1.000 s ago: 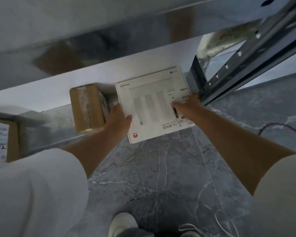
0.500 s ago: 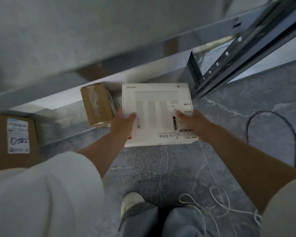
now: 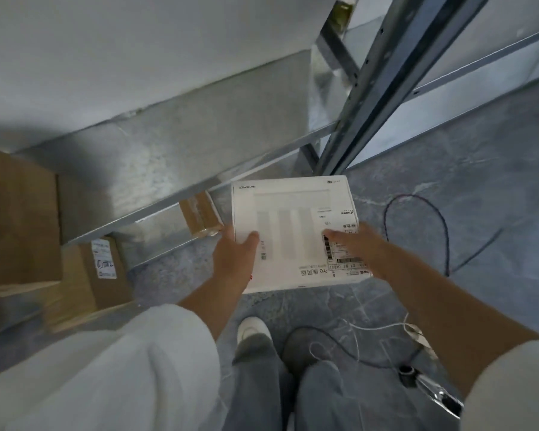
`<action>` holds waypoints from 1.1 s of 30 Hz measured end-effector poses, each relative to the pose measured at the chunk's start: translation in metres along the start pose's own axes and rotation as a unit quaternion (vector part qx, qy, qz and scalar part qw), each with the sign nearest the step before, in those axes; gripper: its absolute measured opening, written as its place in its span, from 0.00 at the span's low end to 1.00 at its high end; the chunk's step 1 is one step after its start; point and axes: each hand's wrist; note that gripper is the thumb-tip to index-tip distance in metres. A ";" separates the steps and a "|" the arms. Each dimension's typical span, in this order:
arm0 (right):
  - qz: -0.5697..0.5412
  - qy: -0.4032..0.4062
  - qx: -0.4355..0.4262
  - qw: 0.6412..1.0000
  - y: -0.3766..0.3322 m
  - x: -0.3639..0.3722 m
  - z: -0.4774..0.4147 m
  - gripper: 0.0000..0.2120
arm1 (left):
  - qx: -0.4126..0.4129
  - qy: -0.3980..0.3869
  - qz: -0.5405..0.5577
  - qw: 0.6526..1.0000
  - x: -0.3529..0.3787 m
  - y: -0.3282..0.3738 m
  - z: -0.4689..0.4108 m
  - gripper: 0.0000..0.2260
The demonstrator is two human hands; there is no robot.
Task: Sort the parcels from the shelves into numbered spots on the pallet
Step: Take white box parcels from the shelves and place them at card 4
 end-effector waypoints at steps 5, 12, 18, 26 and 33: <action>0.019 -0.017 -0.031 0.999 -0.018 -0.025 0.092 0.16 | 0.027 -0.020 0.015 0.999 0.000 0.038 0.071 0.15; 0.006 0.045 -0.131 0.990 -0.041 -0.046 0.254 0.20 | 0.135 0.010 0.054 0.989 -0.006 0.111 0.216 0.16; 0.052 0.047 -0.207 0.976 -0.047 -0.051 0.398 0.16 | 0.186 0.025 0.104 0.977 -0.030 0.132 0.356 0.16; 0.202 0.083 -0.344 0.913 -0.094 -0.006 0.554 0.20 | 0.246 0.088 0.228 0.938 -0.095 0.153 0.506 0.10; 0.270 0.025 -0.405 0.873 -0.134 0.076 0.616 0.28 | 0.292 0.160 0.332 0.883 -0.168 0.124 0.594 0.15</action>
Point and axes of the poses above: each hand's wrist, its own z-axis away from the middle knuckle, its own x-axis out of the palm, y = z × x, and after that the axes turned 12 degrees about -y, right-handed
